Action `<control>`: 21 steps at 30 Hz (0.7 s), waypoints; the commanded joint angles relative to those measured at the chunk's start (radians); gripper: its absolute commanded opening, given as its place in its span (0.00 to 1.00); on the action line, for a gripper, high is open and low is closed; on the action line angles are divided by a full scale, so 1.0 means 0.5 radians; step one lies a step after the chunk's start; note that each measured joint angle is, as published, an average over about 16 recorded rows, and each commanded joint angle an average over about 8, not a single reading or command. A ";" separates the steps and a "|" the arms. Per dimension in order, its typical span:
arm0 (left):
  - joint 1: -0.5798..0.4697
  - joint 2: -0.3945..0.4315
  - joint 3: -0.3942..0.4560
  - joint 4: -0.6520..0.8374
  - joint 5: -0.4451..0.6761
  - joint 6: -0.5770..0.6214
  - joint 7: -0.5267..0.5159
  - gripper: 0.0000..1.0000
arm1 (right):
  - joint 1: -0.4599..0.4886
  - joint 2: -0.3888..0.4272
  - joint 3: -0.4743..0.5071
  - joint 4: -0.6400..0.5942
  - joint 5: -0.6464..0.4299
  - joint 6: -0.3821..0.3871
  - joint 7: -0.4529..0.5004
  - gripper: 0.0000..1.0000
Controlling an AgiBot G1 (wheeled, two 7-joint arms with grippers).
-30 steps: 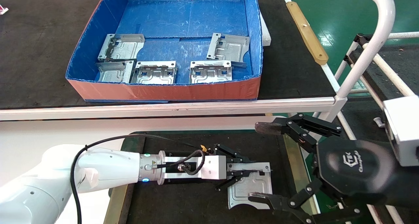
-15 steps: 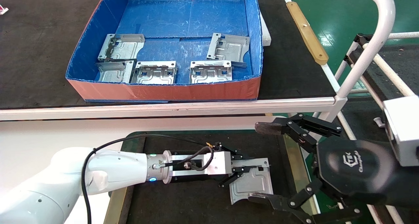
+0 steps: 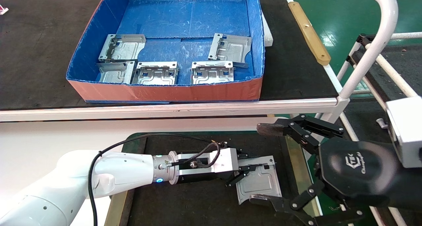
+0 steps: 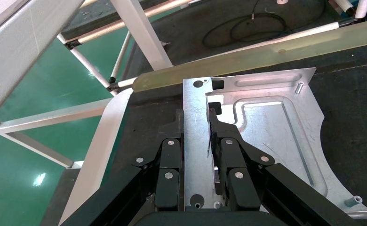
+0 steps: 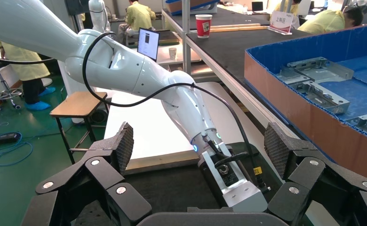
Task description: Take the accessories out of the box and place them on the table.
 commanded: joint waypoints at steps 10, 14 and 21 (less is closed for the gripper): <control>0.000 -0.001 -0.004 0.002 0.002 0.004 0.001 1.00 | 0.000 0.000 0.000 0.000 0.000 0.000 0.000 1.00; 0.006 -0.017 -0.017 -0.016 -0.001 0.015 -0.017 1.00 | 0.000 0.000 0.000 0.000 0.000 0.000 0.000 1.00; 0.059 -0.146 -0.096 -0.178 -0.058 0.078 -0.179 1.00 | 0.000 0.000 0.000 0.000 0.000 0.000 0.000 1.00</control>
